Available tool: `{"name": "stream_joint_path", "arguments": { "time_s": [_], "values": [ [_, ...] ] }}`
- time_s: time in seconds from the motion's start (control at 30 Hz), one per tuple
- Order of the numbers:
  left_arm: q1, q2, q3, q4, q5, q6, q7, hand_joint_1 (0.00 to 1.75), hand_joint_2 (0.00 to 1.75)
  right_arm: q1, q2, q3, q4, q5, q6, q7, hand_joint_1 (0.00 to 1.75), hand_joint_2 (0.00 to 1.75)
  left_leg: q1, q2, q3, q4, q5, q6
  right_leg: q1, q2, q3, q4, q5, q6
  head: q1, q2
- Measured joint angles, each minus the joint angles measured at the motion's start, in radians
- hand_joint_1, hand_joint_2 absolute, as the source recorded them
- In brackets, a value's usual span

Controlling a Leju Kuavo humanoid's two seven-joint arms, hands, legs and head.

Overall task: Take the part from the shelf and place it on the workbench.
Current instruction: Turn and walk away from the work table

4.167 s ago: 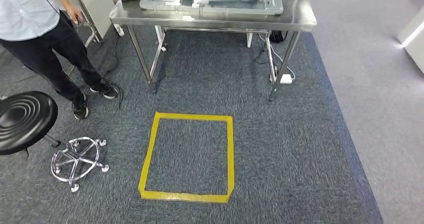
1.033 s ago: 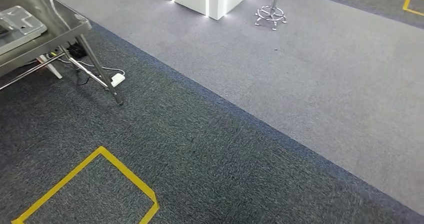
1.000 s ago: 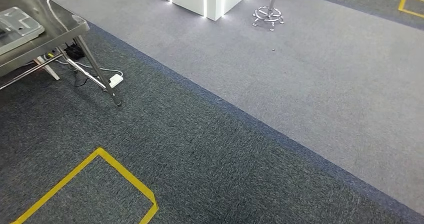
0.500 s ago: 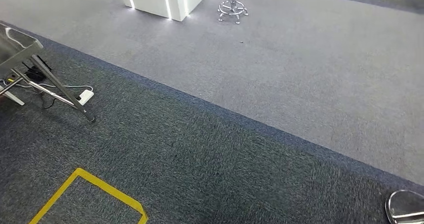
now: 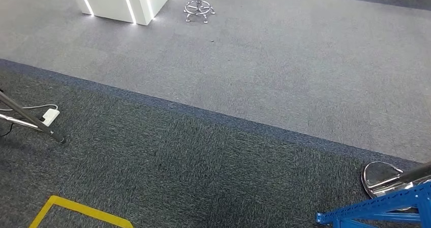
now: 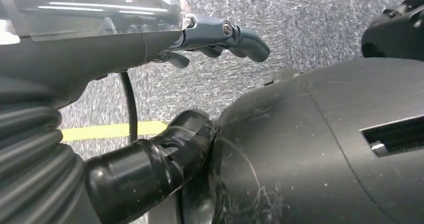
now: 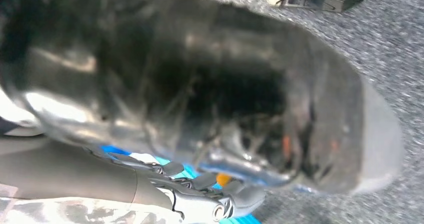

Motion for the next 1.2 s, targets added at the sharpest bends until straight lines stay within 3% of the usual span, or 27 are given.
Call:
{"name": "stream_joint_path", "arguments": {
  "time_s": [0.07, 0.1, 0.13, 0.17, 0.2, 0.27, 0.33, 0.4, 0.47, 0.5, 0.57, 0.63, 0.67, 0.73, 0.8, 0.87, 0.93, 1.0, 1.07, 1.13, 1.17, 1.2],
  "values": [
    [0.0, -0.001, 0.0, 0.0, 0.0, 0.0, 0.0, 0.0, 0.0, -0.001, 0.0, 0.002, 0.0, 0.002, 0.001, 0.002, 0.0, 0.0, -0.002, 0.027, -0.001, -0.003, 0.003, 0.006, -0.001, -0.047, -0.058, 0.122, -0.066, 0.005, 0.001, 0.0],
    [0.0, -0.001, 0.0, 0.0, 0.0, 0.0, 0.001, 0.0, 0.0, -0.001, 0.0, 0.002, 0.0, 0.003, 0.002, 0.004, 0.0, 0.0, -0.003, 0.041, -0.002, -0.003, 0.002, 0.006, -0.004, -0.056, -0.086, 0.182, -0.09, 0.008, 0.001, 0.0],
    [0.0, -0.001, 0.0, 0.0, 0.0, 0.0, 0.001, 0.0, 0.0, 0.0, 0.0, 0.002, 0.0, 0.004, 0.003, 0.006, 0.0, 0.0, -0.004, 0.054, -0.002, -0.002, 0.001, 0.006, -0.007, -0.061, -0.102, 0.216, -0.097, 0.011, 0.001, 0.0],
    [-0.001, -0.001, 0.0, 0.0, 0.0, 0.0, 0.002, 0.0, 0.0, 0.0, 0.0, 0.002, 0.0, 0.006, 0.005, 0.007, 0.0, 0.0, -0.004, 0.066, -0.002, -0.001, -0.001, 0.005, -0.01, -0.065, -0.1, 0.213, -0.084, 0.013, 0.001, 0.0],
    [-0.001, -0.001, 0.0, 0.0, 0.0, 0.0, 0.002, 0.0, 0.0, 0.001, 0.0, 0.002, 0.0, 0.007, 0.006, 0.008, 0.0, 0.0, -0.003, 0.077, 0.0, 0.0, -0.005, 0.003, -0.013, -0.073, -0.076, 0.169, -0.055, 0.015, 0.001, 0.0],
    [-0.002, 0.0, -0.001, 0.0, 0.0, 0.0, 0.003, 0.0, 0.0, 0.0, 0.0, 0.003, 0.0, 0.011, 0.009, 0.009, 0.0, 0.0, -0.006, 0.097, 0.004, 0.005, -0.015, -0.006, -0.013, -0.112, -0.001, 0.031, 0.003, 0.014, 0.001, 0.0],
    [-0.002, 0.002, -0.003, 0.0, 0.0, 0.0, 0.003, 0.0, 0.0, -0.002, 0.001, 0.005, 0.0, 0.014, 0.012, 0.009, 0.0, 0.0, -0.01, 0.111, 0.008, 0.009, -0.025, -0.019, -0.008, -0.135, 0.038, -0.043, 0.019, 0.004, -0.001, 0.0],
    [-0.005, 0.003, -0.008, 0.0, 0.0, 0.0, 0.003, 0.0, 0.0, -0.001, 0.001, 0.009, 0.001, 0.016, 0.014, 0.01, 0.0, 0.0, -0.011, 0.124, 0.014, 0.008, -0.03, -0.029, -0.005, -0.121, 0.038, -0.047, 0.015, -0.009, -0.002, 0.0],
    [-0.007, 0.004, -0.015, 0.0, 0.0, -0.001, 0.003, 0.0, 0.0, 0.0, 0.0, 0.012, 0.001, 0.017, 0.016, 0.014, 0.0, 0.0, -0.007, 0.11, 0.016, 0.023, -0.048, -0.04, -0.006, -0.103, 0.04, -0.053, 0.017, -0.021, -0.002, 0.0],
    [-0.007, 0.004, -0.018, -0.001, 0.0, -0.002, 0.004, 0.0, 0.0, -0.001, 0.0, 0.012, 0.001, 0.018, 0.017, 0.016, 0.0, 0.0, -0.004, 0.09, 0.004, 0.056, -0.071, -0.044, -0.007, -0.094, 0.041, -0.056, 0.019, -0.027, -0.002, 0.0],
    [-0.006, 0.004, -0.022, -0.001, 0.0, -0.004, 0.004, 0.0, 0.0, -0.002, 0.0, 0.015, 0.001, 0.023, 0.021, 0.02, 0.0, 0.0, -0.003, 0.049, -0.055, 0.177, -0.136, -0.048, -0.007, -0.076, 0.042, -0.058, 0.02, -0.035, -0.002, 0.0],
    [-0.006, 0.004, -0.025, -0.001, 0.0, -0.005, 0.002, 0.0, 0.0, -0.001, 0.0, 0.021, 0.001, 0.032, 0.028, 0.024, 0.0, 0.0, -0.004, 0.037, -0.111, 0.288, -0.17, -0.047, -0.003, -0.053, 0.044, -0.058, 0.019, -0.038, -0.003, 0.0],
    [-0.006, 0.004, -0.025, -0.001, 0.0, -0.006, 0.002, 0.0, 0.0, -0.001, 0.0, 0.023, 0.001, 0.036, 0.032, 0.026, 0.0, 0.0, -0.005, 0.035, -0.117, 0.295, -0.157, -0.044, -0.001, -0.039, 0.045, -0.057, 0.019, -0.038, -0.002, 0.0],
    [-0.006, 0.003, -0.025, -0.001, 0.0, -0.006, 0.006, 0.0, 0.0, -0.001, 0.001, 0.027, 0.001, 0.04, 0.039, 0.031, 0.0, 0.0, -0.006, 0.019, -0.08, 0.201, -0.081, -0.034, 0.001, -0.009, 0.049, -0.056, 0.019, -0.039, -0.002, 0.0],
    [-0.005, 0.003, -0.026, 0.0, 0.0, -0.006, 0.012, 0.0, 0.0, -0.002, 0.002, 0.03, 0.001, 0.043, 0.046, 0.035, 0.0, 0.0, -0.005, -0.036, -0.035, 0.076, -0.02, -0.024, 0.001, 0.017, 0.046, -0.054, 0.021, -0.035, -0.002, 0.0],
    [-0.004, 0.003, -0.027, 0.001, 0.0, -0.006, 0.017, 0.0, 0.0, -0.002, 0.004, 0.034, 0.001, 0.052, 0.053, 0.038, 0.0, 0.0, -0.006, -0.071, -0.022, 0.028, -0.009, -0.02, -0.003, 0.039, 0.035, -0.054, 0.027, -0.024, -0.002, 0.0],
    [-0.005, -0.001, -0.028, 0.0, 0.0, -0.006, 0.018, 0.0, 0.0, 0.002, 0.005, 0.04, 0.001, 0.062, 0.057, 0.039, 0.0, 0.0, -0.005, -0.053, -0.018, 0.017, -0.004, -0.013, -0.006, 0.056, 0.028, -0.056, 0.033, -0.011, -0.002, 0.0],
    [-0.006, -0.006, -0.031, -0.001, 0.0, -0.005, 0.02, 0.0, 0.0, 0.003, 0.005, 0.045, 0.002, 0.071, 0.061, 0.04, 0.0, 0.0, -0.002, -0.026, -0.009, 0.0, 0.007, -0.002, -0.001, 0.018, 0.015, -0.031, 0.014, -0.002, -0.001, 0.0],
    [-0.006, -0.008, -0.032, -0.001, 0.0, -0.005, 0.023, 0.0, 0.0, 0.002, 0.005, 0.05, 0.002, 0.08, 0.068, 0.042, 0.0, 0.0, -0.003, 0.005, -0.006, -0.009, 0.012, 0.005, 0.0, -0.041, -0.033, 0.071, -0.045, 0.005, -0.001, 0.0],
    [-0.007, -0.009, -0.033, -0.001, 0.0, -0.005, 0.028, 0.0, 0.0, 0.002, 0.005, 0.058, 0.002, 0.094, 0.074, 0.045, 0.0, 0.0, -0.006, 0.035, -0.008, -0.008, 0.011, 0.008, -0.006, -0.059, -0.09, 0.189, -0.092, 0.012, -0.001, 0.0],
    [-0.007, -0.009, -0.035, -0.001, 0.0, -0.005, 0.031, 0.0, 0.0, 0.003, 0.005, 0.063, 0.002, 0.101, 0.075, 0.047, 0.0, 0.0, -0.006, 0.049, -0.008, -0.007, 0.009, 0.008, -0.01, -0.062, -0.1, 0.211, -0.091, 0.016, -0.001, 0.0],
    [-0.008, -0.008, -0.038, -0.001, 0.0, -0.005, 0.036, 0.0, 0.0, 0.004, 0.005, 0.067, 0.002, 0.107, 0.076, 0.049, 0.0, 0.0, -0.006, 0.06, -0.007, -0.006, 0.007, 0.006, -0.013, -0.066, -0.089, 0.193, -0.072, 0.02, -0.001, 0.0]
  ]
}}
